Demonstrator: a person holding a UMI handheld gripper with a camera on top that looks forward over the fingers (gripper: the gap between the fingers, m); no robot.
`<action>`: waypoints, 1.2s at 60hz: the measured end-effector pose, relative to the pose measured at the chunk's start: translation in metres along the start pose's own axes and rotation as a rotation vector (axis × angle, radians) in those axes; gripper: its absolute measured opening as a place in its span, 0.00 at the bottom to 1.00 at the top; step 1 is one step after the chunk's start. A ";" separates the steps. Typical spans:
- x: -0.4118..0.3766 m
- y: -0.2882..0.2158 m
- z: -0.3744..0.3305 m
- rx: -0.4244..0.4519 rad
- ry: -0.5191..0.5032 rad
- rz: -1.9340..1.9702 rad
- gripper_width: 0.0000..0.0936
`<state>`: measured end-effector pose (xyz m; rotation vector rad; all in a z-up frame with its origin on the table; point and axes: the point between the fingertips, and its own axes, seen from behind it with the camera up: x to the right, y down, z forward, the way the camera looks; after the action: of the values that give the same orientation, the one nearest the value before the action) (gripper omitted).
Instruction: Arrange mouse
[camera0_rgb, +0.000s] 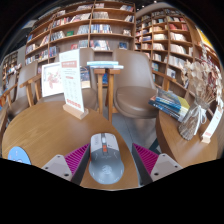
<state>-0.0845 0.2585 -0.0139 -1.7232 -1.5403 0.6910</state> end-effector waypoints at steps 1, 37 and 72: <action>-0.001 -0.001 0.000 0.000 -0.003 -0.001 0.89; -0.046 -0.042 -0.077 0.025 -0.025 0.073 0.44; -0.272 0.050 -0.165 -0.076 -0.161 -0.065 0.44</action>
<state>0.0353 -0.0373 0.0272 -1.6990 -1.7451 0.7622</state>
